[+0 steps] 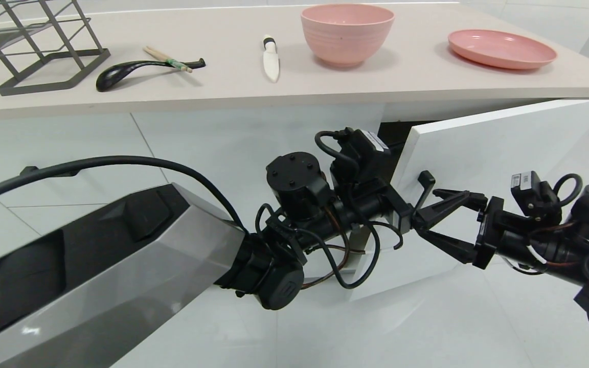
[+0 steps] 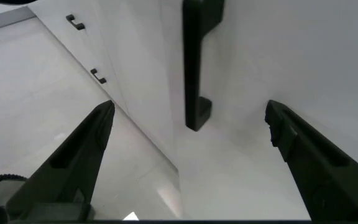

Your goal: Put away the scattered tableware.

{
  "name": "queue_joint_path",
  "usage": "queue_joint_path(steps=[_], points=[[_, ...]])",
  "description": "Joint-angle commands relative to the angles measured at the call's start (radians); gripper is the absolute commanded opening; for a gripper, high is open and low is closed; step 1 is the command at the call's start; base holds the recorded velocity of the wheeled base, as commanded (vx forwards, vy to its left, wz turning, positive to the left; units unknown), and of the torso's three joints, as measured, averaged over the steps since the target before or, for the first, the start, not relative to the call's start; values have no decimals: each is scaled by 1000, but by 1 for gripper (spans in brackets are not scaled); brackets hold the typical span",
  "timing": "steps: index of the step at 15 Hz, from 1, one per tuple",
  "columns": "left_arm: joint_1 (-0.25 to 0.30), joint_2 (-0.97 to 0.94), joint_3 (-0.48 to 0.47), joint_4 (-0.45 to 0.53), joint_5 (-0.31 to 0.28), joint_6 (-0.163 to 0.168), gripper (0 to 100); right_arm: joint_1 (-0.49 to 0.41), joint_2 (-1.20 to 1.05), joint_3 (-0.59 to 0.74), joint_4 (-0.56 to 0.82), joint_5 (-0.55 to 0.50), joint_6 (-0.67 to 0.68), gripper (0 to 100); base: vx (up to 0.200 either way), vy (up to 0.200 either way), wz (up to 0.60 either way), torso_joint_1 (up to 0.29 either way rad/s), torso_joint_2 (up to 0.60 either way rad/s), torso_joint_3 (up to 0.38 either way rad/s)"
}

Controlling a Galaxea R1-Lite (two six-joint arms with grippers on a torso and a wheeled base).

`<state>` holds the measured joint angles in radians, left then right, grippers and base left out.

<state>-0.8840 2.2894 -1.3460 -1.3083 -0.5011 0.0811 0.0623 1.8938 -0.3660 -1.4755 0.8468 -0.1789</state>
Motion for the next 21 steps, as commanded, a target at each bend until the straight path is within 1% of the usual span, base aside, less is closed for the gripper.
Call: queue_joint_path(steps=[1, 3, 5, 6, 8, 9, 10, 11, 12, 14, 16, 17, 19, 21], points=[[-6, -1, 25, -3, -5, -1, 100, -39, -62, 27, -5, 1, -4, 100, 0, 0, 0, 0, 0, 0], [-16, 5, 24, -9, -5, -1, 100, -59, -185, 113, -5, 3, -10, 100, 0, 0, 0, 0, 0, 0], [-15, 10, 25, -26, -4, -6, 100, -75, -317, 208, -3, 31, -34, 100, 0, 0, 0, 0, 0, 0], [-16, 16, 27, -51, -4, -27, 100, -76, -395, 242, -3, 32, -34, 100, 0, 0, 0, 0, 0, 0], [-21, 27, 28, -77, -1, -69, 100, -79, -492, 266, -3, 32, -34, 100, 0, 0, 0, 0, 0, 0], [-24, 42, 21, -95, -1, -87, 100, -84, -588, 266, 0, 32, -34, 100, 0, 0, 0, 0, 0, 0], [-24, 48, 11, -98, -2, -89, 100, -84, -625, 262, 1, 31, -34, 100, 0, 0, 0, 0, 0, 0], [-23, 51, 7, -95, -2, -101, 100, -84, -674, 257, 1, 28, -34, 100, 0, 0, 0, 0, 0, 0], [-19, 55, 10, -95, -10, -106, 100, -85, -699, 254, 1, 24, -34, 100, 0, -200, 0, 7, 2, 2], [-19, 58, 10, -98, -16, -107, 100, -93, -725, 248, 1, 23, -33, 100, 0, -200, 0, 5, -2, 7], [-15, 62, 10, -100, -37, -107, 100, -121, -745, 205, 1, 23, -31, 100, 0, -200, 0, -5, 7, 2], [-16, 64, 8, -108, -36, -104, 100, -124, -753, 180, 1, 23, -30, 100, 0, -200, 0, 2, 2, -7], [-16, 65, -10, -132, -33, -106, 100, -125, -765, 139, 1, 21, -28, 100, 0, 0, 0, 0, 0, 0], [-16, 65, -7, -152, -34, -106, 100, -125, -766, 137, 1, 21, -27, 100, 0, 0, 0, 0, 0, 0]])
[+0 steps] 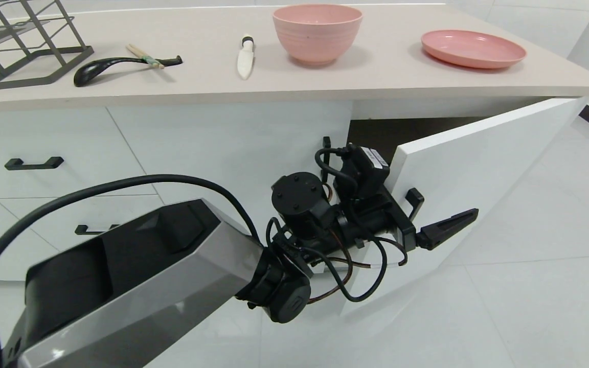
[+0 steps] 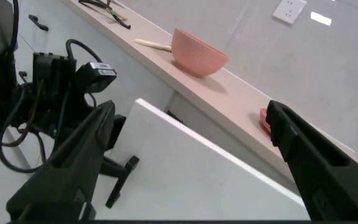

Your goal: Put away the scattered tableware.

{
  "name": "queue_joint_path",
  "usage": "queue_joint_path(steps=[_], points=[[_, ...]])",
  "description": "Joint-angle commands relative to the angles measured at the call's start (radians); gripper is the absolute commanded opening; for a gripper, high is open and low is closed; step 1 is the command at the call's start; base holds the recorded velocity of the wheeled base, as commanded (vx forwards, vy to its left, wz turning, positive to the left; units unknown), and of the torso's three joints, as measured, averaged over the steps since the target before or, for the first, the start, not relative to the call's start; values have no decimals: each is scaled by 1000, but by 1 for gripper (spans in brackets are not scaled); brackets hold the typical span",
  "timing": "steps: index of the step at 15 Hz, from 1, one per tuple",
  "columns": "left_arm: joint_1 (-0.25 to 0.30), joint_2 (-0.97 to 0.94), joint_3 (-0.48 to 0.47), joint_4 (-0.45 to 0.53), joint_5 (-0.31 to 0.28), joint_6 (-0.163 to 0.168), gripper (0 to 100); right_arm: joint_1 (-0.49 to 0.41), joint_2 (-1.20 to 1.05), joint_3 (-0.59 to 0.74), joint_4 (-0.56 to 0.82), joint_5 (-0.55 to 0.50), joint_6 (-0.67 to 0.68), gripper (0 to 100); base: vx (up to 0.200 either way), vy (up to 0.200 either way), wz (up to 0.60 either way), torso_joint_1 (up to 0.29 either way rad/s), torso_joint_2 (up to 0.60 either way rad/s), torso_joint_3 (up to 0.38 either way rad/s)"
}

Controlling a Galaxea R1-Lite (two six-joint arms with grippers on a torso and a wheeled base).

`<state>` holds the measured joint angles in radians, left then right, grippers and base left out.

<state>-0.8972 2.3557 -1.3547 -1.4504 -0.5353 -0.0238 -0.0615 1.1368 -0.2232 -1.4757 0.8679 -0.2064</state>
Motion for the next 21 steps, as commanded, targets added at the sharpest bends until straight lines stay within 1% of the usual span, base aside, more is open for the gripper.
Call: queue_joint_path(steps=[1, 2, 3, 4, 6, 8, 11, 13, 15, 18, 21], points=[[-8, -1, 8, -34, -3, -1, 100, -1, -9, -5, 2, 0, 1, 100, 0, 0, 0, 0, 0, 0], [-19, -4, 34, -68, -3, -1, 100, -3, -20, -5, 2, 0, 1, 100, 0, 0, 0, 0, 0, 0], [-29, -15, 104, -119, -5, -1, 100, -1, -29, -5, 3, 0, 2, 100, 0, 0, 0, 0, 0, 0], [-32, -38, 190, -120, -5, -1, 100, -1, -35, -5, 3, 0, 2, 100, 0, 0, 0, 0, 0, 0], [-32, -81, 293, -120, -8, 5, 100, -1, -46, -13, 3, 0, 4, 100, 0, 0, 0, 0, 0, 0], [-34, -93, 287, -120, -9, 2, 100, -3, -61, -48, 3, -1, 4, 100, 0, 0, 0, 0, 0, 0], [-55, -89, 279, -120, -9, -1, 100, -3, -106, -156, 2, -17, 13, 100, 0, 0, 0, 0, 0, 0], [-88, -87, 282, -120, -8, -1, 100, -1, -137, -232, 2, -44, 32, 100, 0, 0, 0, 0, 0, 0], [-120, -72, 284, -120, -8, -1, 100, -1, -143, -248, -3, -52, 32, 100, 0, 0, 0, 0, 0, 0], [-150, -50, 275, -120, -5, -2, 100, -1, -170, -252, -3, -52, 30, 100, 0, 0, 0, 0, 0, 0], [-184, -29, 233, -120, 0, -2, 100, -1, -184, -281, -3, -52, 28, 100, 0, 0, 0, 0, 0, 0]])
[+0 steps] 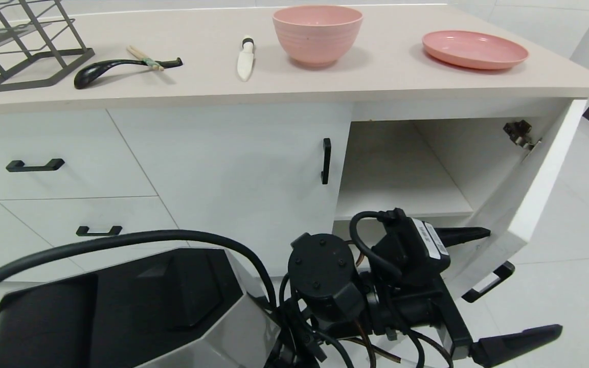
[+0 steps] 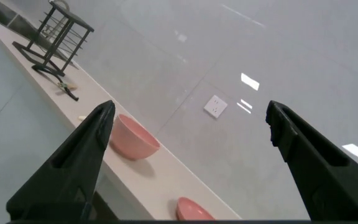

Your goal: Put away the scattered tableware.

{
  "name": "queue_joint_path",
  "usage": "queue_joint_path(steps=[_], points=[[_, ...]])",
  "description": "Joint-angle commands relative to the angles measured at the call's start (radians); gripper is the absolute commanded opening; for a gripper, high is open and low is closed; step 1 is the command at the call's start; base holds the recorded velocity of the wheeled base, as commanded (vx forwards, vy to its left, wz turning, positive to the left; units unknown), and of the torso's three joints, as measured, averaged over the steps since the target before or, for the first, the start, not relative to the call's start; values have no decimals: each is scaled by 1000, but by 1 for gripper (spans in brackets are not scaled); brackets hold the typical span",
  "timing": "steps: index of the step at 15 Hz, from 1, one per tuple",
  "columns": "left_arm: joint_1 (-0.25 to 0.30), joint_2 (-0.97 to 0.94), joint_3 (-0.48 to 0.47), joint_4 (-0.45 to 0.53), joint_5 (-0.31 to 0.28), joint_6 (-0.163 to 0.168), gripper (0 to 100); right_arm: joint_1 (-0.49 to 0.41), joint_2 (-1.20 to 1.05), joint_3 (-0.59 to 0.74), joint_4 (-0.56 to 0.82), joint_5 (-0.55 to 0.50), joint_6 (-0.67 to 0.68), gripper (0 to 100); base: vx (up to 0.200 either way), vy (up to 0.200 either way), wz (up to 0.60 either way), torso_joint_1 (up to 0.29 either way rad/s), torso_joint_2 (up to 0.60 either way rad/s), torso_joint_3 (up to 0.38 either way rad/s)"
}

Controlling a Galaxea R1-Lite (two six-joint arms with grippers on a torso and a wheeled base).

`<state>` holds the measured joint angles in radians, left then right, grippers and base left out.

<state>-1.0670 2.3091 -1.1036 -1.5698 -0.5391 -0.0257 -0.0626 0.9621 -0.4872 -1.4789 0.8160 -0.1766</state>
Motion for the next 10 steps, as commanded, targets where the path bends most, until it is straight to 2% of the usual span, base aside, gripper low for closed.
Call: queue_joint_path(steps=[1, 2, 5, 8, 9, 10], points=[[-25, 29, -32, -1, 4, -5, 100, 1, -10, -39, 0, 0, -1, 100, 0, 0, 0, 0, 0, 0], [-34, 46, -50, -1, 7, -19, 100, 1, -10, -56, 0, 0, -1, 100, 0, 0, 0, 0, 0, 0], [-83, 108, -133, -1, 4, -22, 100, 0, -10, -71, 0, 0, -4, 100, 0, 0, 0, 0, 0, 0], [-145, 176, -275, 89, 1, -22, 100, 0, -10, -74, -1, 0, -6, 100, 0, 0, 0, 0, 0, 0], [-194, 228, -418, 151, 1, -22, 100, 0, -11, -90, -1, 0, -6, 100, 0, 0, 0, 0, 0, 0], [-226, 268, -513, 197, 1, -22, 100, 0, -11, -108, -1, 0, -4, 100, 0, 0, 0, 0, 0, 0]])
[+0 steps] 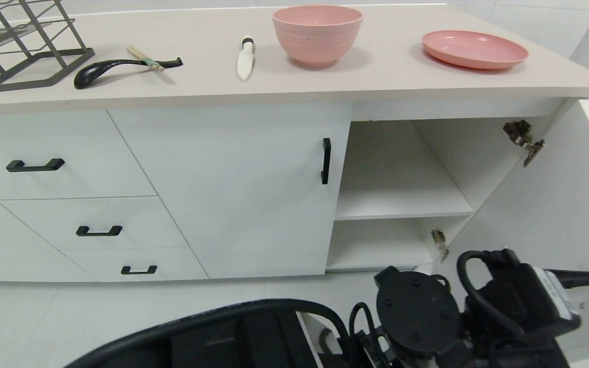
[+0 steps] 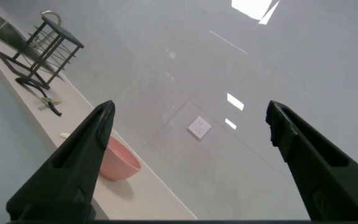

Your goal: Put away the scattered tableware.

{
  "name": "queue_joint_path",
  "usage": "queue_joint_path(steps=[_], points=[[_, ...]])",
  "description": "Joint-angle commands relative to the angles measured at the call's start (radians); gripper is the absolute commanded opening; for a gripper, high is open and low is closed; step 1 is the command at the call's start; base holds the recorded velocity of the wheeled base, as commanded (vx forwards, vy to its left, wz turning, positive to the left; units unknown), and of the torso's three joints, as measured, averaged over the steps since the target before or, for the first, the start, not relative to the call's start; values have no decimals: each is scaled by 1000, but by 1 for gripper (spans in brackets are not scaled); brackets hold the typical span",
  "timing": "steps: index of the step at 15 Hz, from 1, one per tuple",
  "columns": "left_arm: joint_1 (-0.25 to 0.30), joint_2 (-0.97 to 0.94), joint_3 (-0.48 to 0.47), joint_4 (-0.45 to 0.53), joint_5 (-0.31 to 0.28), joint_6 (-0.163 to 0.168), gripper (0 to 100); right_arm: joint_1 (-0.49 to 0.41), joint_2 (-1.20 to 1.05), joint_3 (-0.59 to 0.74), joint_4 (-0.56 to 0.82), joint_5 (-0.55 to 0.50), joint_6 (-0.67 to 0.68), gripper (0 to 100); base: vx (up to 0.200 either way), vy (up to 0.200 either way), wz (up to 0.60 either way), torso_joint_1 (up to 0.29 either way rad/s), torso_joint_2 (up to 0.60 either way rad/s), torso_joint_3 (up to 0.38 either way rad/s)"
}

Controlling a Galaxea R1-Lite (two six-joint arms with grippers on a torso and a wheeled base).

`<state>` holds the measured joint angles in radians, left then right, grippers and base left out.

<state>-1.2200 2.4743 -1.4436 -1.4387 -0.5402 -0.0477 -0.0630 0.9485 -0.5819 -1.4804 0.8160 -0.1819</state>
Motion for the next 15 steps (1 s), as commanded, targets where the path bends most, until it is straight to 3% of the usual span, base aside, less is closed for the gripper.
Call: queue_joint_path(steps=[1, 5, 7, 8, 9, 10, 11, 12, 14, 15], points=[[-98, 132, -231, 109, 2, 0, 100, -1, 3, -29, 2, 2, -1, 100, 0, 0, 0, 0, 0, 0], [-108, 212, -363, 170, 2, -1, 100, 0, -24, -29, 2, 2, -1, 100, 0, 0, 0, 0, 0, 0], [-81, 213, -368, 121, 8, -3, 100, 3, -40, -27, 2, 2, -1, 100, 0, 0, 0, 0, 0, 0], [-30, 144, -322, 52, 11, -20, 100, 5, -51, -16, 2, 2, -1, 100, 0, 0, 0, 0, 0, 0], [23, 34, -190, 9, 20, -20, 100, 5, -54, -9, 2, 2, -1, 100, 0, 0, 0, 0, 0, 0], [47, -15, -118, -20, 23, -18, 100, 6, -56, -3, 2, 2, -1, 100, 0, 0, 0, 0, 0, 0], [129, -205, 167, -103, 23, -18, 100, 8, -76, 40, 2, 2, -1, 100, 0, 0, 0, 0, 0, 0], [191, -347, 379, -132, 23, -15, 100, 11, -88, 86, 2, 2, -1, 100, 0, 0, 0, 0, 0, 0], [304, -644, 753, -132, 23, 2, 100, 14, -112, 188, 0, 2, -4, 100, 0, 0, 0, 0, 0, 0], [339, -782, 887, -132, 25, 11, 100, 20, -120, 235, 0, 2, -5, 100, 0, 0, 0, 0, 0, 0]])
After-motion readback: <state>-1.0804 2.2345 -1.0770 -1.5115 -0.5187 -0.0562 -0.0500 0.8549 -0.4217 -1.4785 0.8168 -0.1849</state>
